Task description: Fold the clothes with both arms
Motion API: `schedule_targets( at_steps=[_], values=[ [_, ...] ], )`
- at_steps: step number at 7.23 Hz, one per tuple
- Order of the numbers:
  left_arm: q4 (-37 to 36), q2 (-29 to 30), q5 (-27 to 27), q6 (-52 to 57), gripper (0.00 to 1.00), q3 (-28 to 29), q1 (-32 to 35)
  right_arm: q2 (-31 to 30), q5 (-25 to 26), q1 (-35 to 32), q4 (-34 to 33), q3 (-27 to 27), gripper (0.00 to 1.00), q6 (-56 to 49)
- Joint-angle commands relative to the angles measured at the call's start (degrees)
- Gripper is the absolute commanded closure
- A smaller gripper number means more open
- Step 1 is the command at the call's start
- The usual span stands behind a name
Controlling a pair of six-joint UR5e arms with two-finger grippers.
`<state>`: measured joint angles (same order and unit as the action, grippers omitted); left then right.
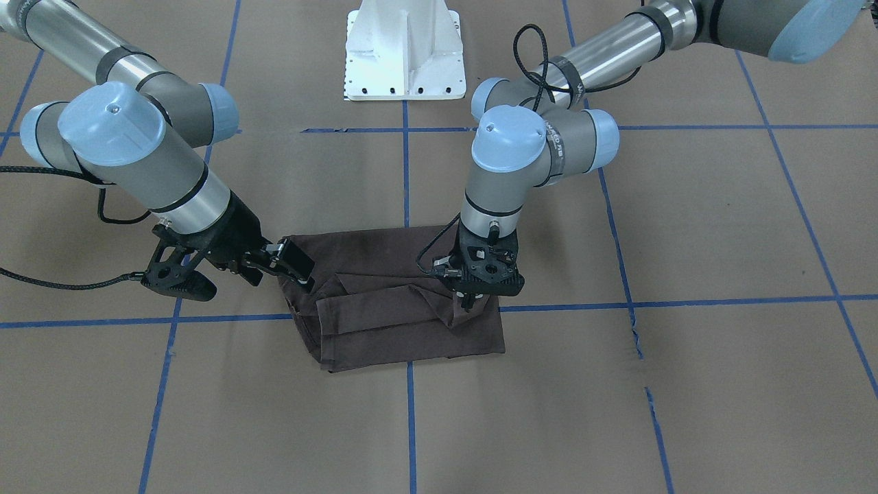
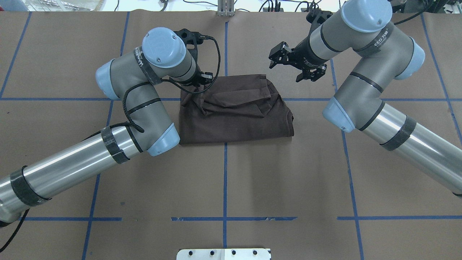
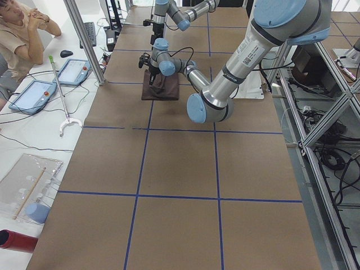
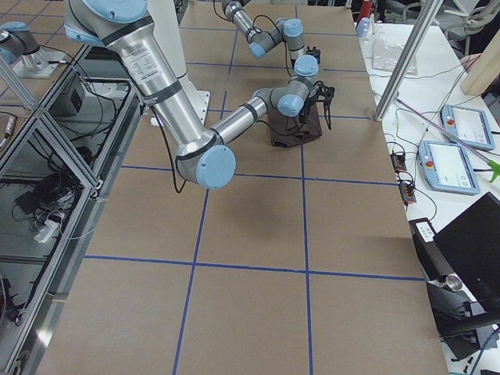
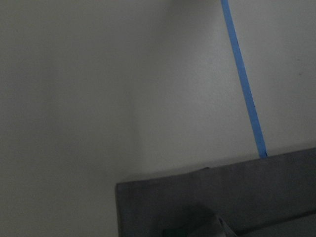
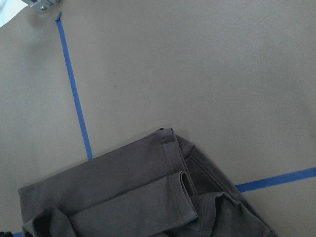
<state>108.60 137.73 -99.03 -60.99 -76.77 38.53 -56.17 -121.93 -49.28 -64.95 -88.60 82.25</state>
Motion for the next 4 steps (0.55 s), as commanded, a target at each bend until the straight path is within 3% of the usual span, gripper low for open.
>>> schedule_targets(
  at_steps=[1, 2, 4],
  values=[
    [0.1, 1.1, 9.2, 1.7, 0.71, 1.4, -2.6, -0.3, 0.1, -0.1, 0.0, -0.2, 0.02, 0.0],
    [0.0, 1.2, 9.4, 2.0, 0.58, 1.6, -2.8, -0.4, 0.1, -0.2, 0.0, -0.2, 0.02, -0.1],
    [-0.3, 1.0, 10.5, 2.0, 0.57, 1.7, -4.3, -0.5, 0.1, -0.2, 0.0, 0.0, 0.02, -0.1]
  ],
)
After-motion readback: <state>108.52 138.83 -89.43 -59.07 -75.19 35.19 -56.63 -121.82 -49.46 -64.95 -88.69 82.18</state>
